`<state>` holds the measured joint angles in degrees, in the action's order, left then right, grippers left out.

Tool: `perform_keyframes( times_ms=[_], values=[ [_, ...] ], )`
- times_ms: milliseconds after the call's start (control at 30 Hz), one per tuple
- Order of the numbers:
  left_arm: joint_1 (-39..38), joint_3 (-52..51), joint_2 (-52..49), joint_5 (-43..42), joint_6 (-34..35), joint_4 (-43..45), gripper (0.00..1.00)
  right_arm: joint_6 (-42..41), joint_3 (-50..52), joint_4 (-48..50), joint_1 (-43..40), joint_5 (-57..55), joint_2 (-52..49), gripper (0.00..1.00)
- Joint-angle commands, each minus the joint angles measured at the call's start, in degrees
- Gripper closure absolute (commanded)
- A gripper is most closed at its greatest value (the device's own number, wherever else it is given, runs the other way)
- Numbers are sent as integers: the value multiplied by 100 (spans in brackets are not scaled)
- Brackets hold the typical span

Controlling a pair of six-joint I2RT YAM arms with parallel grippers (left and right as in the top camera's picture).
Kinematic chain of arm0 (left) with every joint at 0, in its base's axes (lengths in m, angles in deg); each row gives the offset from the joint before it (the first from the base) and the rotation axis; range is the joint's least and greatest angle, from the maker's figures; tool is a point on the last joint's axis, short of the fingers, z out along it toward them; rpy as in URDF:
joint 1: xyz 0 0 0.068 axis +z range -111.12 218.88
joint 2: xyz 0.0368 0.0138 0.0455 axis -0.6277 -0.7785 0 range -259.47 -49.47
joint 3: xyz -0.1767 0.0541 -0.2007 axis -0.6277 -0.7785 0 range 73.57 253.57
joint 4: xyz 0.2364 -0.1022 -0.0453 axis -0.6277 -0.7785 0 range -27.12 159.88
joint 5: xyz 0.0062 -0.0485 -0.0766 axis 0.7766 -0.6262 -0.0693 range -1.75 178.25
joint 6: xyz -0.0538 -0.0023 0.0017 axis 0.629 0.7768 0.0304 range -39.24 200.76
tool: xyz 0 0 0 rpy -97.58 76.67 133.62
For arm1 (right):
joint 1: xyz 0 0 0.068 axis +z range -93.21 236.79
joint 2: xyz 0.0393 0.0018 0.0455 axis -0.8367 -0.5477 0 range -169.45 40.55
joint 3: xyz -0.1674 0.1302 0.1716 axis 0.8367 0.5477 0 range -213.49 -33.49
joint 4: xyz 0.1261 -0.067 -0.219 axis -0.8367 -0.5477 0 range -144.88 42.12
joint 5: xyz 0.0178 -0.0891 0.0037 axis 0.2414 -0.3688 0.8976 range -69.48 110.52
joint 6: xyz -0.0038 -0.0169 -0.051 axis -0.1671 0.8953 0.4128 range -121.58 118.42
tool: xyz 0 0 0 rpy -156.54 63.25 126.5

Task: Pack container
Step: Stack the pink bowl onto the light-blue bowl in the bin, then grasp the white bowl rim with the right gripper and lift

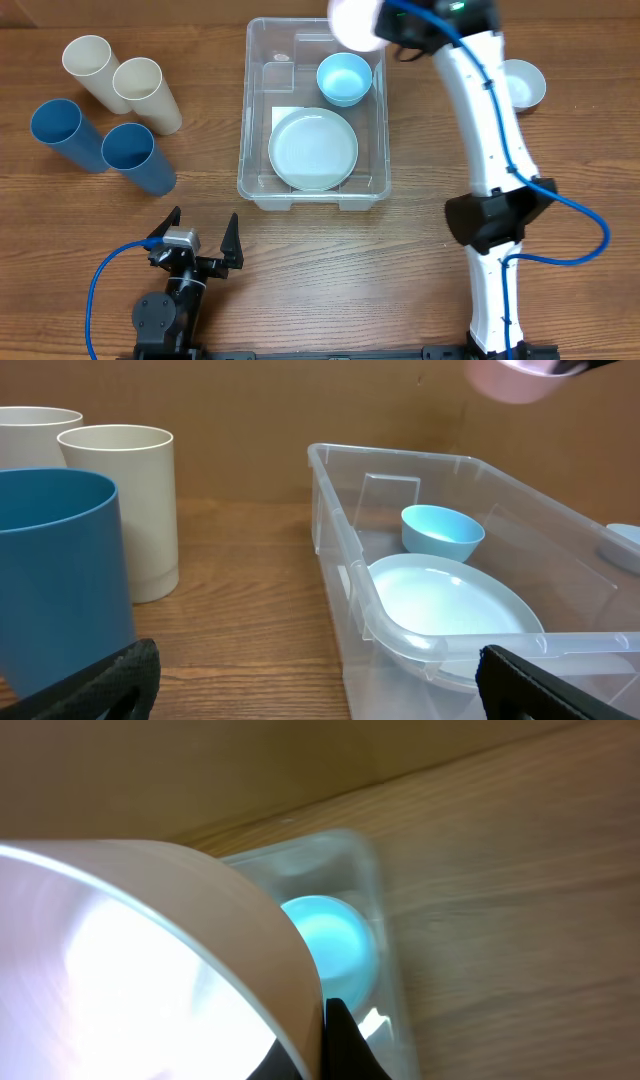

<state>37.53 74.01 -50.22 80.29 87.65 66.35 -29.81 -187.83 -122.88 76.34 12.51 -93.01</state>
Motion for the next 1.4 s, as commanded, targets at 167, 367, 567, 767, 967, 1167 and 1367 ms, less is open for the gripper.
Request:
perform_keyframes(
  times_ms=[167, 367, 567, 767, 967, 1167, 1367],
  values=[
    [59, -17, 48, -61, -48, -9, 0, 13, 1687, 1191, 214, -437, 57, 96],
    [59, -17, 48, -61, -48, -9, 0, 46, 2288, 1679, 205, -439, 57, 28],
    [59, -17, 48, -61, -48, -9, 0, 682, 2262, 1674, 210, -319, 59, 24],
    [59, -17, 48, -61, -48, -9, 0, 577, 1145, 608, 223, -232, 535, 17],
    [59, -17, 48, -61, -48, -9, 0, -37, 1075, -254, -1580, -92, 855, 17],
    [59, -17, 48, -61, -48, -9, 0, -90, 1534, -492, -3414, 745, 225, 19],
    [59, -17, 48, -61, -48, -9, 0, 269, 1596, -153, -3698, 678, -435, 20]
  ],
)
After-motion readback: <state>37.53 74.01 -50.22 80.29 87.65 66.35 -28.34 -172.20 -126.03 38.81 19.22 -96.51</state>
